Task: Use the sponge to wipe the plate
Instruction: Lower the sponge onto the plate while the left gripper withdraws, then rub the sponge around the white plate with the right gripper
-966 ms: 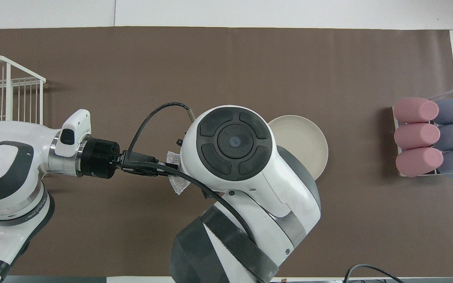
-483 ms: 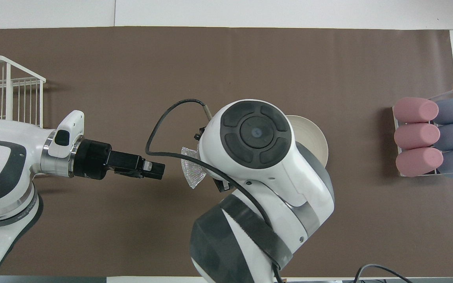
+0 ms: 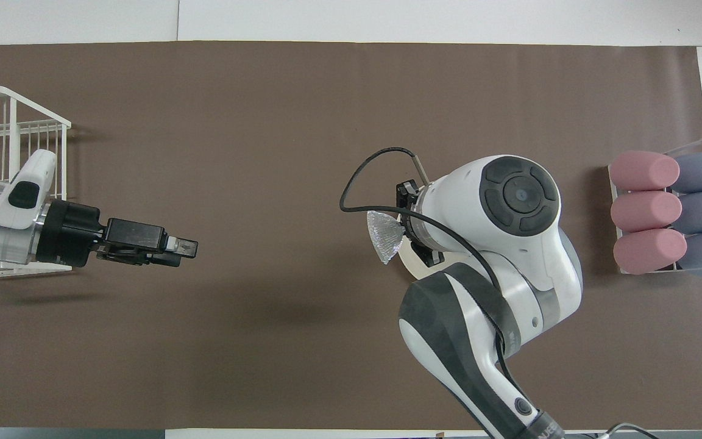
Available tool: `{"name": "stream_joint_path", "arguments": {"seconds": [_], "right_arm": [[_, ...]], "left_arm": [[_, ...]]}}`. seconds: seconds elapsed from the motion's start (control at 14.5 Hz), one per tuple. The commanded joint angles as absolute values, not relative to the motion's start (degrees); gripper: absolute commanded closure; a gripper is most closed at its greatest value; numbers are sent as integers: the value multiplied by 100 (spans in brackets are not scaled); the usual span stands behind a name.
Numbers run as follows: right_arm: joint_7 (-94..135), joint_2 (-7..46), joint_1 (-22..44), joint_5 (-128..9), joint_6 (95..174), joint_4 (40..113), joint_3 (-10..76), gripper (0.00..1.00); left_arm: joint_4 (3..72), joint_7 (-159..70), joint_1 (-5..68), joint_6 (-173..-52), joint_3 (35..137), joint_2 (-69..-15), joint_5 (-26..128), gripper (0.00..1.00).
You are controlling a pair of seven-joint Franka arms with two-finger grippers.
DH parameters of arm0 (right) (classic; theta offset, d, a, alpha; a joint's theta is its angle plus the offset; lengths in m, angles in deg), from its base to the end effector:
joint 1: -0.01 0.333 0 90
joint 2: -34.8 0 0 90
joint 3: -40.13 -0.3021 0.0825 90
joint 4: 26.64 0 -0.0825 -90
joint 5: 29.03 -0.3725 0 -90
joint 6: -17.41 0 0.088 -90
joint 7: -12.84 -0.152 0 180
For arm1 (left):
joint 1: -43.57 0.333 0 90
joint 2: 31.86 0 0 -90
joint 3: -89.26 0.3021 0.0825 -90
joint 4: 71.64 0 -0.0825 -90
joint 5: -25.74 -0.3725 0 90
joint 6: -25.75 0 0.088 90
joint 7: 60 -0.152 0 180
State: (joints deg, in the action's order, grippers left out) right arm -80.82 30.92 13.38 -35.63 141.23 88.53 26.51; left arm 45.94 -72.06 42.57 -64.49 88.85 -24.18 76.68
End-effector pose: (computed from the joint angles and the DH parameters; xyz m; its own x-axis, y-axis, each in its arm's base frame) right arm 0.5034 0.2652 0.3776 0.3407 -0.9323 -0.1213 -0.9398 -0.3339 -0.0732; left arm 0.4675 -0.1294 0.4741 0.9722 -0.1522 -0.1780 0.0466 -0.6190 0.7840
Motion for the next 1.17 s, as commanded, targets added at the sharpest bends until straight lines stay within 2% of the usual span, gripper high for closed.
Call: {"name": "stream_joint_path", "arguments": {"seconds": [0.0,0.14,0.41,0.62,0.83,1.03,1.1], "right_arm": [[-7542,3366,1127,-3632,14703,9770,2598,100],[-7426,3322,986,-3641,15195,10105,2598,100],[-7399,3270,968,-3667,15671,10510,2589,100],[-7364,3050,985,-3667,15803,10677,2589,100],[-7006,2883,889,-3667,15943,10669,2598,100],[-6173,2856,442,-3667,15918,10677,2598,100],[-5847,2856,249,-3667,15892,10677,2598,100]], "left_arm": [[4018,-6696,4356,-6215,8856,-2378,6717,0],[3692,-6598,4392,-6057,8856,-2386,5883,0],[3235,-6502,4340,-6038,8838,-2421,4301,0],[2612,-6308,4225,-6039,8768,-2640,3158,0],[1856,-6246,4146,-5680,8715,-2939,2759,0],[1038,-6132,4058,-5143,8724,-3404,2689,0],[975,-6106,3849,-5116,8741,-3449,2488,0]]}}
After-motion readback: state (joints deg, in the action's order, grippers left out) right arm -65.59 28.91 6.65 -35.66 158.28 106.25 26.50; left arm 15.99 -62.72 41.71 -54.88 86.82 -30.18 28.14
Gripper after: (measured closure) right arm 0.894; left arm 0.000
